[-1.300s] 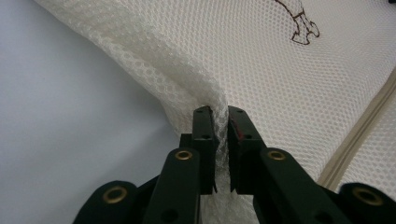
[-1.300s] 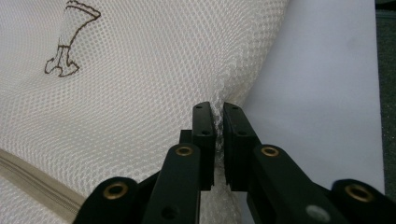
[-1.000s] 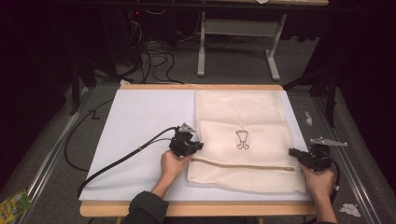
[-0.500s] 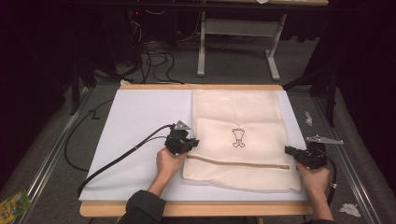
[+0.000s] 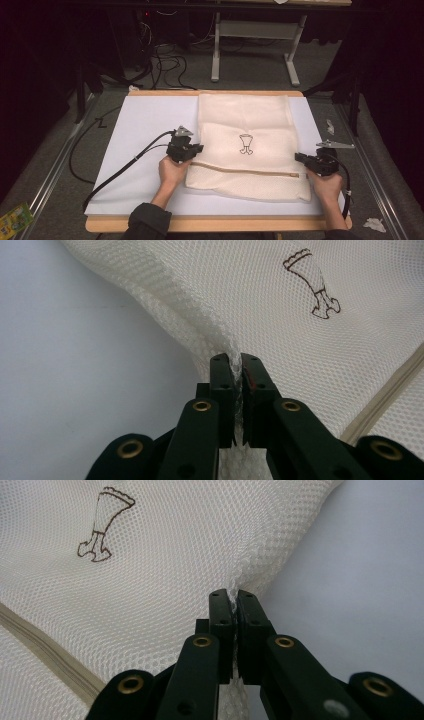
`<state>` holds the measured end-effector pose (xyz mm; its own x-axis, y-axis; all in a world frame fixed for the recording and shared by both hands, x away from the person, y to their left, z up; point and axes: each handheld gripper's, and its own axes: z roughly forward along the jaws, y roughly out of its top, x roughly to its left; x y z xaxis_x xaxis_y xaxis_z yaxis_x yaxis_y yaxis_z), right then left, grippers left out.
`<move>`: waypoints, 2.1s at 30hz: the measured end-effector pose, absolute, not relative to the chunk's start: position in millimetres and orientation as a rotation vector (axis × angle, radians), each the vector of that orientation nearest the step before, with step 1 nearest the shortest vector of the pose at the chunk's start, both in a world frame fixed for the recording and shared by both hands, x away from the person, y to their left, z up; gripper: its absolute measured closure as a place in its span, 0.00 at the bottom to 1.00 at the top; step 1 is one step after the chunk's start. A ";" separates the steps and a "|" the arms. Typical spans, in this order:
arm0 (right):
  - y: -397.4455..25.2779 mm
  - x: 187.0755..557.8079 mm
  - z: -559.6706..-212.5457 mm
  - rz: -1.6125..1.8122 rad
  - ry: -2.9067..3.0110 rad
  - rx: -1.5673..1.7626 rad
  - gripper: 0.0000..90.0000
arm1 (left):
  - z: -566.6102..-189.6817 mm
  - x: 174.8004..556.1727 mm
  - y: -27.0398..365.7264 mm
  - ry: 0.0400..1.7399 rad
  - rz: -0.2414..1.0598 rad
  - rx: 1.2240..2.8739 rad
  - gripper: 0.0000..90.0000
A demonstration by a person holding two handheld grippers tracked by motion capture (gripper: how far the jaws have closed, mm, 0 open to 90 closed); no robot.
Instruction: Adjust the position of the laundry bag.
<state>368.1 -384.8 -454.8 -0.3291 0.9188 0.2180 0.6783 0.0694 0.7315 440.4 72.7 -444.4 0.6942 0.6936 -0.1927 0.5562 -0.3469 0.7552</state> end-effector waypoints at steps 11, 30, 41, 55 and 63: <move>-374.2 375.3 -454.7 1.136 2.065 1.588 0.98 | -443.0 442.0 85.6 0.978 0.229 2.036 0.95; -344.1 394.1 -450.0 1.153 2.114 1.526 0.98 | -444.0 447.5 119.6 1.062 0.262 1.978 0.95; -324.1 407.9 -452.3 1.152 2.134 1.504 0.98 | -446.4 452.8 133.9 1.111 0.316 1.971 0.95; -306.8 422.9 -457.2 1.132 2.116 1.516 0.98 | -457.0 462.6 141.0 1.161 0.371 1.986 0.93; -304.5 424.6 -461.5 1.101 2.108 1.516 0.97 | -460.8 462.5 140.9 1.170 0.368 2.001 0.92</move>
